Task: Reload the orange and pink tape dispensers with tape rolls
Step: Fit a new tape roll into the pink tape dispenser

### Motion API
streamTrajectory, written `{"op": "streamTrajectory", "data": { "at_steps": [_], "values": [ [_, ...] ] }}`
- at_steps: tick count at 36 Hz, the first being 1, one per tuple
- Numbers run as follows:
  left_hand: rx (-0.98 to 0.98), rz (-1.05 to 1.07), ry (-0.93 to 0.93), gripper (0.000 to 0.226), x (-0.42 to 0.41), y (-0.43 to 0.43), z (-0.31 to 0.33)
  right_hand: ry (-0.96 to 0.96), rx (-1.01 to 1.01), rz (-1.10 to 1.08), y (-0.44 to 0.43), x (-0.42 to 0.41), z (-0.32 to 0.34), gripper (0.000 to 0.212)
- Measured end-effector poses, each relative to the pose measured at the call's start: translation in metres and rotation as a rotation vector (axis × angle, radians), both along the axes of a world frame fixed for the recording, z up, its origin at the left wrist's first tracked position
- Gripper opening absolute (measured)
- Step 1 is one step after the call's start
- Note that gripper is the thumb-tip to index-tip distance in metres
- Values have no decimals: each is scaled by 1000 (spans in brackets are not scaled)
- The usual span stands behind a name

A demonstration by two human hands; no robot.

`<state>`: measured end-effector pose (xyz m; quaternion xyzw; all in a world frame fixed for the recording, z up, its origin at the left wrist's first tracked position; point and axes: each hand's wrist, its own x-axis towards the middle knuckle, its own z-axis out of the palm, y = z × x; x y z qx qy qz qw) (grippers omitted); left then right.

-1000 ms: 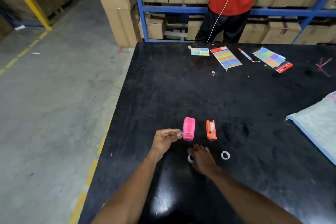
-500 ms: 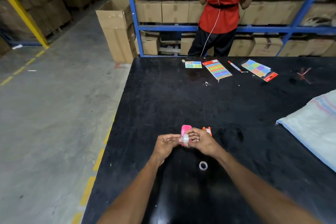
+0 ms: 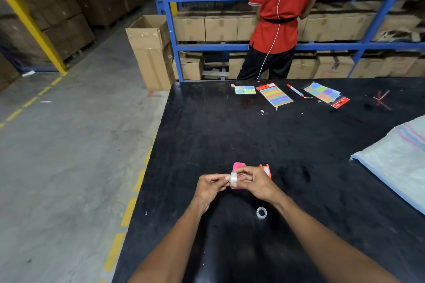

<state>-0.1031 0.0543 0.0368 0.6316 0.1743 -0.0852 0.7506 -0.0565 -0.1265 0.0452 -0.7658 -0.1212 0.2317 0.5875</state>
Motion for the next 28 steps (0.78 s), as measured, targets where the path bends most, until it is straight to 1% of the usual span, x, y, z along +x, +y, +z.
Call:
{"op": "streamTrajectory", "data": {
  "at_steps": [8, 17, 23, 25, 28],
  "values": [
    [78, 33, 22, 10, 4, -3, -5, -13, -31, -3, 2, 1, 0, 32],
    [24, 66, 30, 11, 11, -11, -10, 16, -67, -4, -1, 10, -1, 29],
    [21, 66, 95, 12, 16, -15, -31, 50, -103, 39, -8, 18, -17, 24],
    [0, 44, 123, 6, 19, -17, -36, 34, -120, 52, -10, 22, -22, 23],
    [-12, 15, 149, 10, 27, -18, -46, 21, -131, 28, -14, 30, -31, 23]
  ]
}}
